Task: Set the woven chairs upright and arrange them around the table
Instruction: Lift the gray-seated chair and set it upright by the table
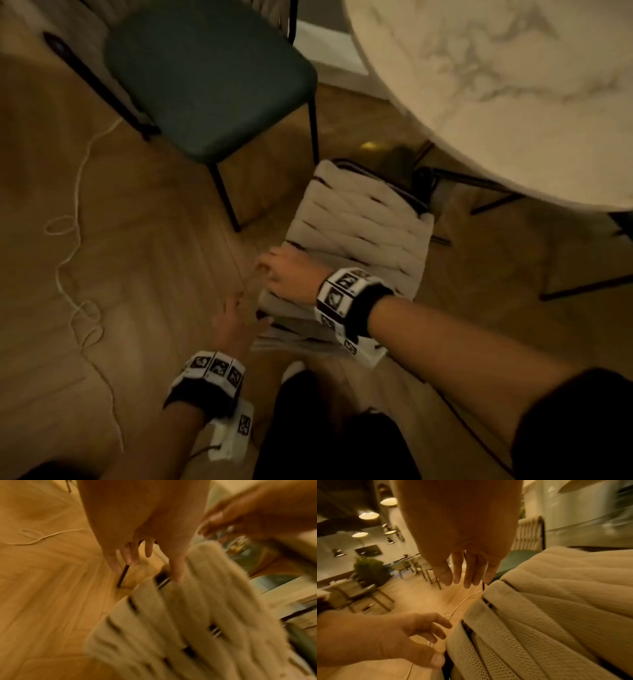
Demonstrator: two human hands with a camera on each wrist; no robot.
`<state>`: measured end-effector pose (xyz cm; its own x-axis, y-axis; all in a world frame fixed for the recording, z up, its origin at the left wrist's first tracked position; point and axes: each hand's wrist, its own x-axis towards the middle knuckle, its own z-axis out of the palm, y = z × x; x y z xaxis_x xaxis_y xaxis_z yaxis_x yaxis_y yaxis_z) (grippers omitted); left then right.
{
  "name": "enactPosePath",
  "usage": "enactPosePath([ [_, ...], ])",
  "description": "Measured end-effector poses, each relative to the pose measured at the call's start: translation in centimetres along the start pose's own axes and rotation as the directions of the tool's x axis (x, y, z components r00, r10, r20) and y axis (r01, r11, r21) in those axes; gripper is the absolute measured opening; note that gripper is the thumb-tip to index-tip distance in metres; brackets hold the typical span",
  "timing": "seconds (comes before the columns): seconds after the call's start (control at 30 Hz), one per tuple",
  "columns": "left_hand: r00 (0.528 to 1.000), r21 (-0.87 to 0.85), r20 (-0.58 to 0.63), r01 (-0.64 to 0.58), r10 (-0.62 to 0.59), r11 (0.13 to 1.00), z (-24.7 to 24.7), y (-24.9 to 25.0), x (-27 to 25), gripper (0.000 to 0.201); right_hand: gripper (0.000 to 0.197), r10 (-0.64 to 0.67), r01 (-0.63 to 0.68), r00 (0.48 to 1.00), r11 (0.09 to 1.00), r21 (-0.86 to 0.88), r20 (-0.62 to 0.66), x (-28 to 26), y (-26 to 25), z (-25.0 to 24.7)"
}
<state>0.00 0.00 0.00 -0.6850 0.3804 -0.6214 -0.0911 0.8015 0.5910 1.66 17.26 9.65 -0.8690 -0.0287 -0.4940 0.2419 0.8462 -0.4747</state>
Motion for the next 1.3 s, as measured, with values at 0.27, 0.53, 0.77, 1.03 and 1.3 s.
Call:
enactPosePath([
  [0.27,0.941,-0.120,0.336,0.085,-0.040,0.989,2.8,-2.1,3.1,0.053,0.054,0.002,0.173,0.963,0.764,-0.621,0.270,4.9,1.2,3.9],
  [0.53,0.935,-0.097,0.351,-0.010,0.044,0.995,3.0,-3.3,3.4,0.038,0.068,0.057,0.109,0.969,0.776,-0.621,0.241,4.8,1.1,3.9],
  [0.77,0.947,-0.047,0.318,-0.019,0.033,0.999,3.2,-4.1,-0.7,0.084,0.069,0.041,0.049,0.987,0.842,-0.537,0.155,1.2,-0.5,4.2],
  [1.03,0.973,0.025,0.177,-0.151,0.145,0.988,-1.2,-3.9,-7.8,0.065,0.065,-0.082,0.083,0.996,0.877,-0.473,0.022,-4.5,-5.7,2.8],
  [1.3,0.943,0.100,-0.011,-0.330,0.332,0.939,-4.8,-1.6,-17.8,0.047,0.060,-0.146,0.059,0.968,0.922,-0.383,-0.202,-14.0,-10.3,0.4],
])
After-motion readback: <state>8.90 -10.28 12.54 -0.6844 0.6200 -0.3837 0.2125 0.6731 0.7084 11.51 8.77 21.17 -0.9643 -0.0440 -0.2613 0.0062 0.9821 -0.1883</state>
